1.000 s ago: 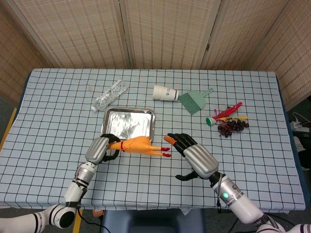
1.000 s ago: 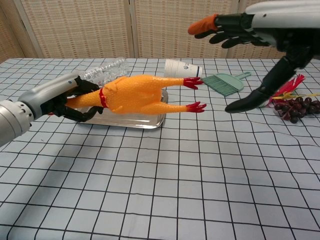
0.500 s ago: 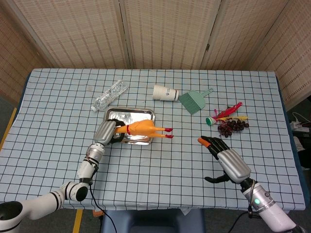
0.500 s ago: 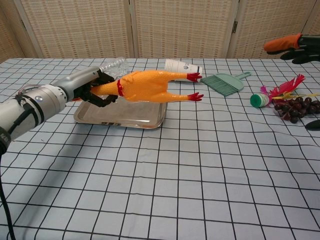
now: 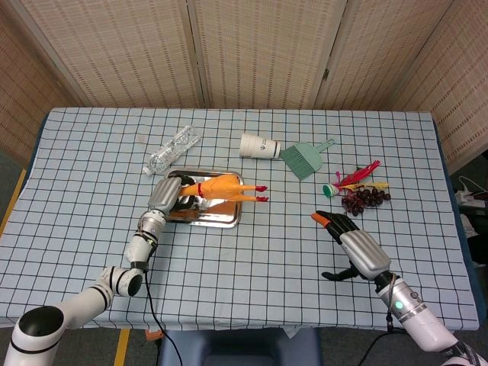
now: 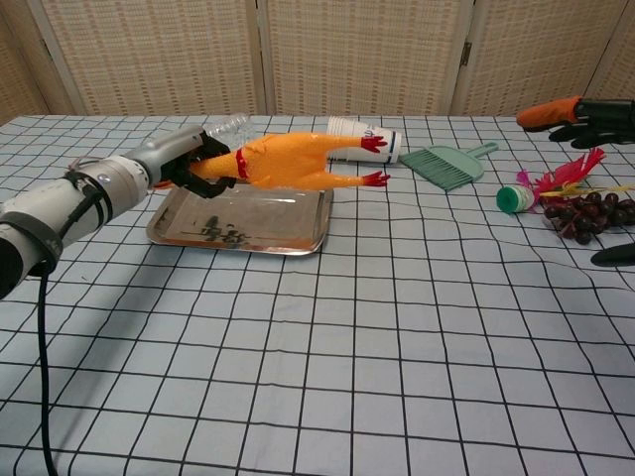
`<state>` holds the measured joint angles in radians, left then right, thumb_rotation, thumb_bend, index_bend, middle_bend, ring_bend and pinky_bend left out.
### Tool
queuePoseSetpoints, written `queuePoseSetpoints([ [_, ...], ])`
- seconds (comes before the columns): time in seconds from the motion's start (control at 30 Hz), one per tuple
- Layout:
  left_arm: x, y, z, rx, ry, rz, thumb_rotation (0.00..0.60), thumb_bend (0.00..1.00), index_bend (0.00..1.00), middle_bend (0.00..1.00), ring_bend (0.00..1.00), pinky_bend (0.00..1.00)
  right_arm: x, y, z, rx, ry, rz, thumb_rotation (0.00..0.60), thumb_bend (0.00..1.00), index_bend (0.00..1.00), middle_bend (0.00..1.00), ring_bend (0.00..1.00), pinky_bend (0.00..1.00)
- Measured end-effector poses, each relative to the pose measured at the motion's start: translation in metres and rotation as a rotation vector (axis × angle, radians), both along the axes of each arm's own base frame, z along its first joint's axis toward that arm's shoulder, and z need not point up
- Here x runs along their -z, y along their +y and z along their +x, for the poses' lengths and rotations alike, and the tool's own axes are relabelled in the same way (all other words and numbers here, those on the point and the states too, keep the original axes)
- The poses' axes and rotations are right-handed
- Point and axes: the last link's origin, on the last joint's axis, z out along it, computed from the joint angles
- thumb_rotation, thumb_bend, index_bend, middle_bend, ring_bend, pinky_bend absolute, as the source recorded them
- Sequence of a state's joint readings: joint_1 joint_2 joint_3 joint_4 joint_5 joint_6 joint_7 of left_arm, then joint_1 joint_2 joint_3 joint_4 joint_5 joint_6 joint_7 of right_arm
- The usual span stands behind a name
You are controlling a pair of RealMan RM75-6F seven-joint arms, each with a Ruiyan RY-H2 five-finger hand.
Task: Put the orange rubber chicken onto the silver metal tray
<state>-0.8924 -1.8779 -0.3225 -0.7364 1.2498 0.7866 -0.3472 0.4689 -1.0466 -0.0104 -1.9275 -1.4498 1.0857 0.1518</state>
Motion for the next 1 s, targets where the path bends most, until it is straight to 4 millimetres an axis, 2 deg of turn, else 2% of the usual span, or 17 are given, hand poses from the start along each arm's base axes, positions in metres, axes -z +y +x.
queuePoseSetpoints([
  [0.1, 0.004, -0.001, -0.001, 0.004, -0.029, -0.021, 0.600, 0.59, 0.41, 0.29, 0.20, 0.26, 0.003, 0.001, 0.000, -0.007, 0.009, 0.004, 0.600, 0.06, 0.00, 0.00, 0.00, 0.00],
  [0.3, 0.004, 0.002, -0.007, 0.040, 0.009, 0.006, 0.600, 0.57, 0.06, 0.13, 0.10, 0.24, 0.006, 0.004, -0.003, -0.001, 0.006, 0.016, 0.600, 0.06, 0.00, 0.00, 0.00, 0.00],
  [0.37, 0.004, 0.003, -0.009, 0.046, 0.022, 0.024, 0.600, 0.57, 0.01, 0.06, 0.06, 0.23, 0.006, 0.005, -0.003, 0.001, 0.007, 0.020, 0.600, 0.06, 0.00, 0.00, 0.00, 0.00],
  [0.5, 0.001, 0.007, -0.011, 0.051, 0.039, 0.054, 0.600, 0.54, 0.00, 0.00, 0.01, 0.21, 0.005, 0.008, -0.003, -0.003, 0.010, 0.025, 0.600, 0.06, 0.00, 0.00, 0.00, 0.00],
  [1.0, 0.003, 0.006, -0.028, 0.080, 0.186, -0.003, 0.600, 0.39, 0.00, 0.00, 0.00, 0.11, 0.004, 0.010, -0.001, -0.008, -0.011, 0.022, 0.600, 0.06, 0.00, 0.00, 0.00, 0.00],
])
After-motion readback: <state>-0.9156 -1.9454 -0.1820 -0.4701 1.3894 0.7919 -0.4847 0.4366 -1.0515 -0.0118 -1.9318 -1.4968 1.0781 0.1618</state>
